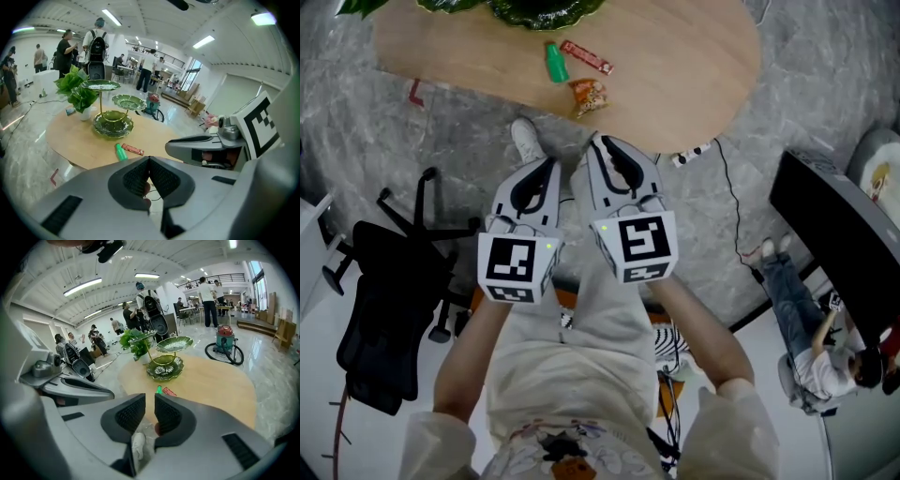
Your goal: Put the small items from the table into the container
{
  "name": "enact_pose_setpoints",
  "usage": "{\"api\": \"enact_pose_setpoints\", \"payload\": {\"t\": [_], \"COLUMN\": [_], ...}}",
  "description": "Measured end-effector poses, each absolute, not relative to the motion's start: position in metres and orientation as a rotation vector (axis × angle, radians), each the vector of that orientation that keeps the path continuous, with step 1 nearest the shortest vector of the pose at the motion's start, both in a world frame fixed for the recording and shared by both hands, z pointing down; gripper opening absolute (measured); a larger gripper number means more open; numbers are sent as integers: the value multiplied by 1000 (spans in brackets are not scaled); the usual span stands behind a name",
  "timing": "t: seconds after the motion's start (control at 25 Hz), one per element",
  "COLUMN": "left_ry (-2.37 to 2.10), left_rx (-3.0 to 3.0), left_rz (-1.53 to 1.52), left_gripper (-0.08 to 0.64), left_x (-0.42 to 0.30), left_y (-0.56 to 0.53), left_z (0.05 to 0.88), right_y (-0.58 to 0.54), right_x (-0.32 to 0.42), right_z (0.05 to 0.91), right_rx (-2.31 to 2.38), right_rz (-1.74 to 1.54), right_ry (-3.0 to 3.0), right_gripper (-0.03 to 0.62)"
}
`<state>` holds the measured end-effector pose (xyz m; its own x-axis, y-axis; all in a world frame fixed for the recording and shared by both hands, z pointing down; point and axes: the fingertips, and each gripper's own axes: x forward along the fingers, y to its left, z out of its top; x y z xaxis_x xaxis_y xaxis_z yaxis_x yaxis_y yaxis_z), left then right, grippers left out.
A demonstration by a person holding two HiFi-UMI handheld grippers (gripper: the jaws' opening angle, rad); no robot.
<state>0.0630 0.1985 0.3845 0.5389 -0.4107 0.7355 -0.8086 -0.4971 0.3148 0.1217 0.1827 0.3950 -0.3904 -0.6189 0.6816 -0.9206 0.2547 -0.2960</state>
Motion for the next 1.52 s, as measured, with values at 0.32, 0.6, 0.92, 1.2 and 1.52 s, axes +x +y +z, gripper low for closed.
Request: {"api": "enact_pose_setpoints", "payload": {"t": [0.32, 0.6, 0.92, 1.2, 1.52], "left_ry": [-1017, -1036, -1028, -1008, -1002], "left_rx": [2099, 2085, 2070, 2068, 2056], "left_rz": [757, 743, 750, 772, 786], "left_gripper": [-5, -5, -5, -5, -5], "left_x": [62, 63, 64, 63, 57], "left_y": [187, 180, 176, 174, 171], "left_z": [410, 427, 449, 473, 496], "right_y": [180, 174, 165, 165, 160], "right_x": [121, 121, 124, 122, 124], "right_z": [430, 456, 477, 502, 527], "right_rx": [1383, 1368, 1378, 1357, 1366], "right_rz": [969, 982, 988, 995, 1007], "right_ry": [-2069, -2039, -2003, -1966, -1938], "right_gripper": [58, 72, 84, 86, 87]}}
